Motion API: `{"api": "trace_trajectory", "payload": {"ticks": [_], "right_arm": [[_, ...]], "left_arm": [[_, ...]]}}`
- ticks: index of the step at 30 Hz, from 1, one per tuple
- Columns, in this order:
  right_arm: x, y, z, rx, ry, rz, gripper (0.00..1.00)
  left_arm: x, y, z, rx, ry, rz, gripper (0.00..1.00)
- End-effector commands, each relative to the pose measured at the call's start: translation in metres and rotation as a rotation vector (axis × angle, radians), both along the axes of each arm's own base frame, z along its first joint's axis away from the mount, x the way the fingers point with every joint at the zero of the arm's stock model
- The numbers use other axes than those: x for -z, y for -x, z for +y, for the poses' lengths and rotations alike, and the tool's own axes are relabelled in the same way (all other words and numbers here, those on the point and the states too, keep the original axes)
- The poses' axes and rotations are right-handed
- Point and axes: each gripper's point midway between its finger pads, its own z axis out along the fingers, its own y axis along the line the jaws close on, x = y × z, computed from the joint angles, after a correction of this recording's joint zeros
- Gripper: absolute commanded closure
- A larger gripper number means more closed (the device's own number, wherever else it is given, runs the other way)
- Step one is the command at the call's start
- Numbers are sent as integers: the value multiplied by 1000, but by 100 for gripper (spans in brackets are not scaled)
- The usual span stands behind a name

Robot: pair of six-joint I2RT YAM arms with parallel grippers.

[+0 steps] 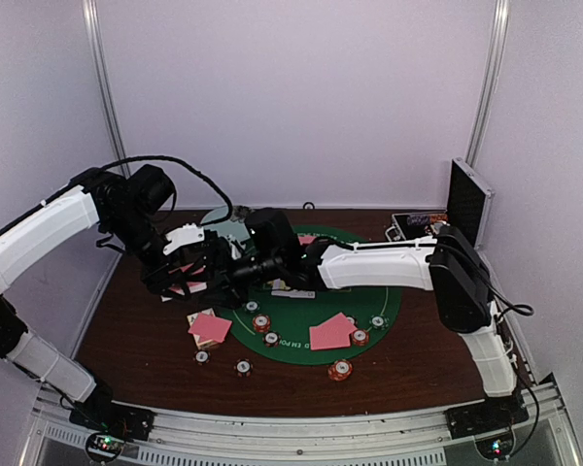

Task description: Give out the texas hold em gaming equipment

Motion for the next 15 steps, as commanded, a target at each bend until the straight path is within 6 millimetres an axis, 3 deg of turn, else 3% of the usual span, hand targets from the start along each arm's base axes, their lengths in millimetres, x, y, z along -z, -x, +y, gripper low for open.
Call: {"api": "trace_trajectory", "payload": {"ticks": [1,15], "right_arm": [[3,-6,-17,11,43,-6,26],[0,-11,-35,17,69,-20,32]], "left_arm": [[-14,-5,-3,-6,35,-50,100],[-15,-6,-3,-2,36,-57,100]]}}
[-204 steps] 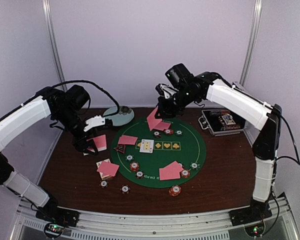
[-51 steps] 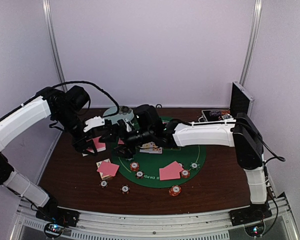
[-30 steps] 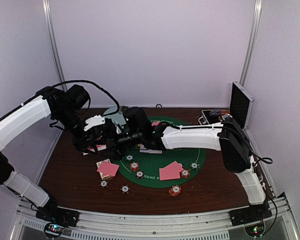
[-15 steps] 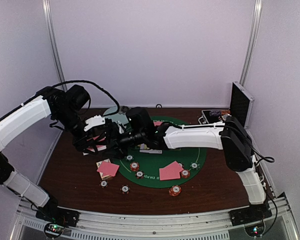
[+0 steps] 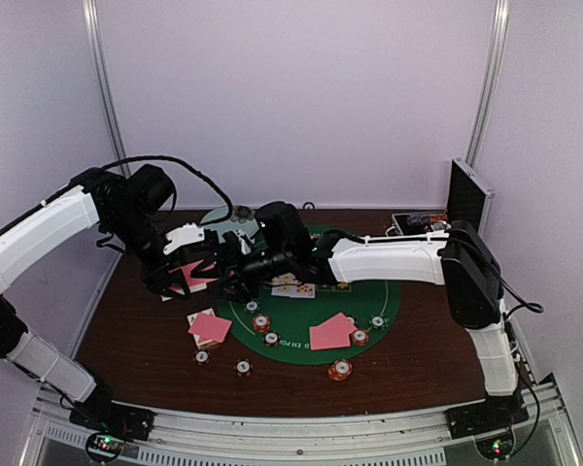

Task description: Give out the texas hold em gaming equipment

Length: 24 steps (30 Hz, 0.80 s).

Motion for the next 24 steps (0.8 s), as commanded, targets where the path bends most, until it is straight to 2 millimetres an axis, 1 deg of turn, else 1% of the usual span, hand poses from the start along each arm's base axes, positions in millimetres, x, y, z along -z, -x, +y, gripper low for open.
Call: {"api": "trace_trajectory", "payload": {"ticks": [1,5,11,15,19,24], "right_arm": [[4,-2,-14,9,49,6,32],[-6,-3,-12,6,28,-4,32],[-30,-6,-6,-2,-17,-34,33],[-40,-9,-8,-2,-32,-46,40],[-43,-9,-11,-3,-35,-45,48],[-51,-6,-17,-7,-41,-50,54]], "left_arm": [[-15,-4,-3,-1,39,-50,100],[-14,-4,-3,0,38,-47,100],[-14,-4,-3,0,38,-47,100],[-14,-3,-2,-1,36,-49,100],[-14,-2,-1,-2,34,-51,100],[-13,-2,-1,-2,33,-48,100]]}}
